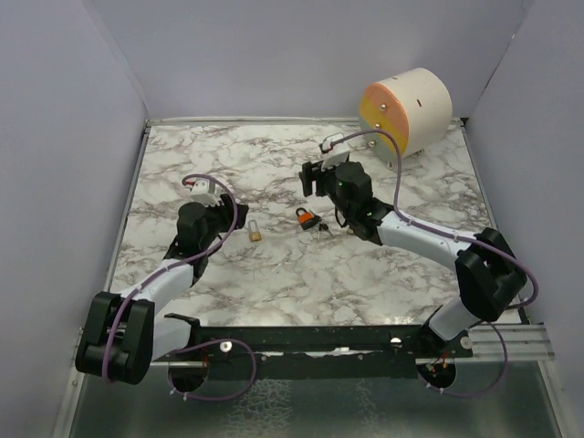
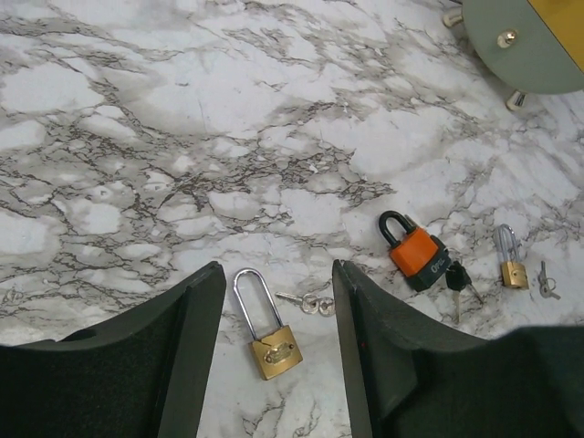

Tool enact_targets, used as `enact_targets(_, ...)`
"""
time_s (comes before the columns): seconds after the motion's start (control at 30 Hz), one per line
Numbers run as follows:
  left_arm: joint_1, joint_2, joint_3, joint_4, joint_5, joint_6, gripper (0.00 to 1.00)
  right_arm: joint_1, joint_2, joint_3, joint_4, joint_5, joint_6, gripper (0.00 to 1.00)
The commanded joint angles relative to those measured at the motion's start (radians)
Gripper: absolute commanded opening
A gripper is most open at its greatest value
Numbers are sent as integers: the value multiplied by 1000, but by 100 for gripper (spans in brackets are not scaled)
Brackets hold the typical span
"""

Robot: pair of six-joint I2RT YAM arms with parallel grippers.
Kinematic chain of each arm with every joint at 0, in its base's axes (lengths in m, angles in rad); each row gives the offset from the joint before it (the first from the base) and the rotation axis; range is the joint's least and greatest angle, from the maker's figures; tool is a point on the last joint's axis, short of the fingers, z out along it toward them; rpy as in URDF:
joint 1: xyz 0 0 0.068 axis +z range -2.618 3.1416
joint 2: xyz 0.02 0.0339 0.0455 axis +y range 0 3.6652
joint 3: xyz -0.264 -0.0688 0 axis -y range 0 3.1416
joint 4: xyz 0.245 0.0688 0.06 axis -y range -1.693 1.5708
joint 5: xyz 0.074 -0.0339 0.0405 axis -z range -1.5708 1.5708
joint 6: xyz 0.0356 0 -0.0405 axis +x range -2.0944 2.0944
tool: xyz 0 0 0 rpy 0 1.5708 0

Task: Lock with the key
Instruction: Reset both arms

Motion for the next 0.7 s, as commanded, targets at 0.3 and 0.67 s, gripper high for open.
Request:
enact_targets(0.3, 3, -123, 19, -16, 11, 40, 73, -270, -231, -190, -26, 104, 117, 76)
enact_targets(0.67, 87, -142, 28, -82, -163, 49, 87, -744, -341, -341, -7, -54, 293, 84)
